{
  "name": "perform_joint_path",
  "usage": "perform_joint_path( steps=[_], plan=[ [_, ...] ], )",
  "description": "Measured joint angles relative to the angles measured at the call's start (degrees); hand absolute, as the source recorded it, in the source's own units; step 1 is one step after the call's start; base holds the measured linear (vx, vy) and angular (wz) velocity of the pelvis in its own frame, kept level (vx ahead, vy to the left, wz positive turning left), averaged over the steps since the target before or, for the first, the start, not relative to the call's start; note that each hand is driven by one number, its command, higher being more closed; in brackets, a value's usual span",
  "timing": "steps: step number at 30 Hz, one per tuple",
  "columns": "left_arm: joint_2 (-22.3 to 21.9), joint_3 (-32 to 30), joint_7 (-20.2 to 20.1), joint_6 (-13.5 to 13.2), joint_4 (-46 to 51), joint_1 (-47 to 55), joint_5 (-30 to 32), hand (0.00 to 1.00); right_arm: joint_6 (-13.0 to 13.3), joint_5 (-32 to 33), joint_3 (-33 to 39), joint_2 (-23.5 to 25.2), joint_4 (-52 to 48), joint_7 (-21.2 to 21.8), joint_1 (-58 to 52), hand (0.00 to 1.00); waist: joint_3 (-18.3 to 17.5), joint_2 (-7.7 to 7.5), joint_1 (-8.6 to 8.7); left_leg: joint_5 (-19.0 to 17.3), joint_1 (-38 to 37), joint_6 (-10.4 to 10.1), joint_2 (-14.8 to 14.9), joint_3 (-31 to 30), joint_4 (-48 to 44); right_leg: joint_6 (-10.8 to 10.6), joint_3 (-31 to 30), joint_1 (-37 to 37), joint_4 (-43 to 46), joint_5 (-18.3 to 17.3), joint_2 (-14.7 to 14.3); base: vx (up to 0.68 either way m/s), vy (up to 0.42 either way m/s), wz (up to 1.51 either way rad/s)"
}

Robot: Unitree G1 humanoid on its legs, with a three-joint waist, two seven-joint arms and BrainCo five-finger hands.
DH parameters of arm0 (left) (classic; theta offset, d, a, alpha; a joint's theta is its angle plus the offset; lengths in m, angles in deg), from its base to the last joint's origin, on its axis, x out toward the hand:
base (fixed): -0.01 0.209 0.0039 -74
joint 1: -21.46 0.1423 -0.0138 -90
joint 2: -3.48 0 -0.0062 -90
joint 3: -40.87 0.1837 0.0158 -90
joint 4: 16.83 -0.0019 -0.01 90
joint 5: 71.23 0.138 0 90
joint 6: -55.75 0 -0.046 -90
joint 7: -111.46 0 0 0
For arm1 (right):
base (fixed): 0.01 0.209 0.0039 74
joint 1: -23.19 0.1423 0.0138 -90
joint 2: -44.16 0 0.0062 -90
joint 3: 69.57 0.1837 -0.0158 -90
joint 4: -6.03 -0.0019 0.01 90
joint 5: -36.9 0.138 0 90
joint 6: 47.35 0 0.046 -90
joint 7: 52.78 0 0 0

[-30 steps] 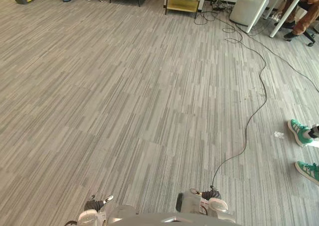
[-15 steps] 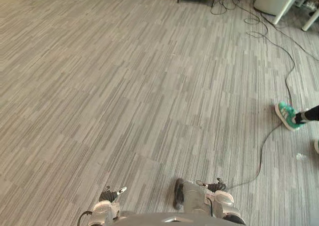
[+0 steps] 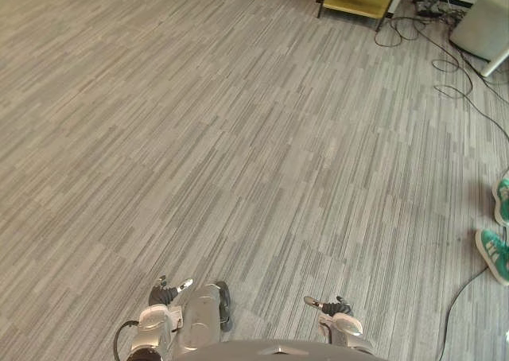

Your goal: Pick up cushions and gather them together orderly.

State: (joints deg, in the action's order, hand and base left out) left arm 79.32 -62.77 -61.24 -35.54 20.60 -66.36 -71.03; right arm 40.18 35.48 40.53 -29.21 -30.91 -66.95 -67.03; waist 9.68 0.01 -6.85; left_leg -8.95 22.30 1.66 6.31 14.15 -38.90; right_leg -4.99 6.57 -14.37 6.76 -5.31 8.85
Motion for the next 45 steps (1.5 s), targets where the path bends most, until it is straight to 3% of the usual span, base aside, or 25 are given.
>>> perform_joint_path(
  steps=[1,2,3,4,5,6,8,10,13,16,18,19,20,22,24,25,26,27,29,32,35,37,39,40,45],
  plan=[
    [0.21,0.07,0.07,0.12,-0.5,0.53,0.02,0.0,0.05,-0.01,0.23,0.3,-0.14,-0.14,-1.09,0.0,-1.55,-0.34,0.02,-0.21,-0.88,0.18,-0.93,-1.05,3.81,-0.44,-0.76,0.78,1.64,-0.32,0.33,0.36,0.217,-0.33],
    [-0.04,0.38,-0.09,0.26,-1.9,1.56,-0.35,0.0,0.24,-0.04,0.49,-0.84,-0.01,-0.14,-1.78,0.0,-3.06,0.06,0.45,-3.35,-4.08,1.03,-2.21,-1.3,8.45,-2.35,-2.73,4.39,11.23,-1.97,1.35,0.37,0.2,-0.25],
    [1.25,1.47,0.01,0.35,-2.51,1.56,-0.06,0.0,0.1,-0.08,0.54,-0.66,0.31,-0.02,-1.9,0.0,-3.11,-1.19,0.71,-4.57,-6.26,1.82,-3.92,0.03,9.78,-4.12,-4.27,9.01,22.49,-1.88,3.73,0.55,0.232,-0.22],
    [2.25,2.64,0.04,0.66,-3.14,1.46,0.04,0.0,-0.08,-0.14,0.53,-0.32,0.3,0.12,-2.25,0.0,-2.9,-1.87,1.36,-5.6,-8.24,2.32,-5.07,0.43,10.1,-7.76,-5.9,14.92,35.67,-0.11,5.03,0.4,0.125,0.02],
    [2.28,2.66,0.03,0.69,-3.15,1.42,0.03,0.0,-0.09,-0.15,0.54,-0.28,0.31,0.15,-2.3,0.0,-2.88,-1.87,1.43,-5.65,-8.48,2.38,-5.12,0.43,10.11,-7.94,-5.97,15.36,36.92,-0.01,5.09,0.34,0.08,0.07],
    [2.39,2.64,0.18,1.26,-3.43,1.37,0.03,0.0,-0.27,-0.21,0.55,0.0,0.32,0.49,-2.73,0.0,-2.18,-1.88,2.09,-6.68,-11.52,2.51,-5.79,0.36,10.61,-7.74,-5.19,19.61,47.81,-0.22,5.79,0.32,0.066,0.01],
    [2.07,2.65,0.26,1.56,-3.41,1.67,0.01,0.0,0.0,-0.58,0.86,-0.4,-0.42,1.14,-2.83,0.0,-1.09,-1.17,2.52,-7.33,-19.7,2.93,-6.43,0.42,15.26,-2.08,0.88,25.34,57.48,-4.4,6.53,0.45,0.069,-0.06],
    [1.43,2.63,0.64,1.67,-3.4,1.52,-0.01,0.0,0.5,-0.7,0.77,-0.59,-0.56,1.16,-2.15,0.0,-0.83,-0.5,2.94,-7.4,-24.6,2.76,-6.17,0.34,19.46,-0.54,6.43,30.02,55.4,-7.49,6.12,0.35,-0.016,0.0],
    [0.2,2.66,0.8,1.74,-3.6,1.26,0.17,0.0,0.8,-0.69,0.75,-0.58,-0.4,1.23,-1.2,0.0,-0.59,-0.27,3.85,-7.13,-29.9,2.31,-4.74,0.18,24.61,1.73,11.64,33.71,36.55,-9.34,3.41,0.28,-0.094,0.09],
    [-0.11,3.73,1.07,1.76,-5.01,-0.24,2.02,0.0,0.63,-0.63,0.92,-0.7,-0.3,1.22,-0.24,0.0,-0.24,-0.59,4.55,-7.02,-34.14,-0.53,-3.73,-0.42,29.8,0.65,10.68,35.68,6.69,2.32,0.8,0.41,-0.193,0.21],
    [0.0,3.57,1.21,1.67,-5.96,0.0,2.53,0.0,0.45,-0.59,1.02,-0.49,-0.34,1.2,-0.21,0.0,0.3,-1.37,5.22,-8.32,-37.87,-2.82,-3.88,-2.17,31.69,0.45,8.13,34.89,-0.03,5.69,1.1,0.49,-0.28,0.33],
    [-0.3,3.29,1.24,1.68,-7.09,-0.8,2.88,0.0,0.3,-0.62,1.43,-0.87,-0.27,1.24,0.31,0.0,0.53,-0.43,5.44,-8.96,-40.35,-3.46,-2.55,-3.39,32.24,0.91,7.34,35.0,3.67,11.04,0.4,0.46,-0.265,0.34],
    [-0.6,3.35,1.14,1.66,-7.23,-0.93,3.11,0.0,0.4,-0.67,1.46,-1.09,-0.4,1.25,0.42,0.0,0.54,0.05,5.41,-8.88,-40.5,-3.34,-2.16,-3.63,32.05,1.03,7.14,35.61,5.4,11.1,0.17,0.57,-0.353,0.2],
    [-2.28,3.31,1.17,1.25,-7.63,-0.92,3.97,0.0,1.06,-0.66,2.89,-1.81,-0.35,1.42,1.22,0.0,0.17,2.38,5.29,-8.14,-39.55,-3.2,0.75,-6.5,27.35,4.31,7.75,38.03,14.08,8.83,-1.67,0.51,-0.343,0.06],
    [-2.86,2.91,1.03,1.21,-7.6,-0.9,3.96,0.0,1.03,-0.71,3.25,-2.12,-0.16,1.44,1.24,0.0,-0.38,3.89,5.18,-7.15,-36.33,-4.57,3.33,-8.71,18.72,4.88,8.77,37.02,15.39,5.89,-3.41,0.38,-0.232,-0.02],
    [-3.12,2.27,0.76,1.22,-7.01,-0.87,3.93,0.0,0.97,-0.69,3.11,-2.09,-0.09,1.44,1.1,0.0,0.05,4.8,5.35,-2.24,-30.96,-6.31,5.65,-11.71,4.97,5.81,9.98,33.92,15.06,3.85,-5.1,0.47,-0.205,-0.08],
    [-3.12,2.34,0.58,1.16,-6.46,-0.82,3.94,0.0,0.98,-0.72,2.43,-2.44,-0.01,1.42,0.92,0.0,0.66,5.81,5.14,6.61,-26.78,-7.66,7.66,-13.41,-6.59,6.88,10.02,29.75,13.6,2.06,-7.21,0.57,-0.222,-0.16],
    [-3.09,2.46,0.55,1.08,-6.34,-0.72,4.02,0.0,0.91,-0.71,1.39,-2.88,0.25,1.41,0.76,0.0,0.86,5.65,4.96,7.92,-24.31,-8.14,8.75,-13.26,-12.56,7.23,9.93,27.78,12.68,1.24,-8.22,0.39,-0.079,-0.2],
    [-2.97,2.41,0.48,1.05,-5.02,-0.62,3.93,0.0,0.87,-0.64,0.56,-3.23,1.3,1.39,0.33,0.0,1.16,6.18,4.9,3.18,-17.79,-5.86,10.6,-9.75,-24.35,8.35,8.93,21.82,9.85,-0.15,-9.67,0.47,-0.057,-0.18],
    [-2.95,2.45,0.47,0.64,-2.01,-0.13,3.81,0.0,0.14,-0.57,0.49,-3.44,2.44,1.11,0.59,0.0,1.36,5.87,3.13,-3.11,-8.91,-4.64,8.32,-4.86,-22.09,8.02,6.15,14.01,3.84,-0.74,-10.1,0.49,-0.001,-0.38],
    [-2.86,2.6,0.61,0.53,-0.94,-0.27,3.83,0.0,-0.14,-0.13,0.86,-3.19,2.46,1.02,0.59,0.0,1.52,5.55,2.01,-4.74,-5.83,-4.2,4.82,-4.29,-3.69,6.63,4.13,10.52,1.18,-1.28,-8.99,0.36,0.115,-0.47],
    [-2.93,2.64,0.66,0.53,-0.93,-0.26,3.88,0.0,-0.2,-0.04,0.97,-3.26,2.38,0.94,0.14,0.0,1.61,5.36,2.04,-0.66,-6.3,-4.85,1.23,-5.31,18.04,4.11,2.49,8.05,0.22,-3.27,-7.11,0.41,0.229,-0.33],
    [-2.81,2.92,0.66,0.47,-1.05,-0.22,3.95,0.0,-0.18,-0.07,0.66,-3.27,1.93,0.85,-0.75,0.0,1.28,4.96,0.91,10.9,-8.44,-5.37,-0.93,-5.17,26.02,1.91,-0.3,5.89,-0.23,-6.12,-5.26,0.57,0.335,-0.46],
    [-2.13,3.67,0.63,0.11,-0.95,-0.43,3.95,0.0,-0.25,-0.08,0.46,-2.36,2.16,0.9,-0.47,0.0,0.78,3.8,0.78,8.23,-7.75,-2.9,-2.41,-4.06,23.63,2.55,-1.81,5.01,-0.99,-6.21,-3.79,0.52,0.254,-0.33],
    [0.86,3.67,0.09,0.27,-2.82,-0.18,4.44,0.0,-0.16,-0.1,0.5,-0.72,2.54,1.05,-0.82,0.0,-1.36,0.53,0.48,-1.11,-9.12,1.41,-5.2,-0.99,16.02,1.45,-7.7,4.83,3.97,-4.65,-0.09,0.44,0.218,-0.17]
  ],
)
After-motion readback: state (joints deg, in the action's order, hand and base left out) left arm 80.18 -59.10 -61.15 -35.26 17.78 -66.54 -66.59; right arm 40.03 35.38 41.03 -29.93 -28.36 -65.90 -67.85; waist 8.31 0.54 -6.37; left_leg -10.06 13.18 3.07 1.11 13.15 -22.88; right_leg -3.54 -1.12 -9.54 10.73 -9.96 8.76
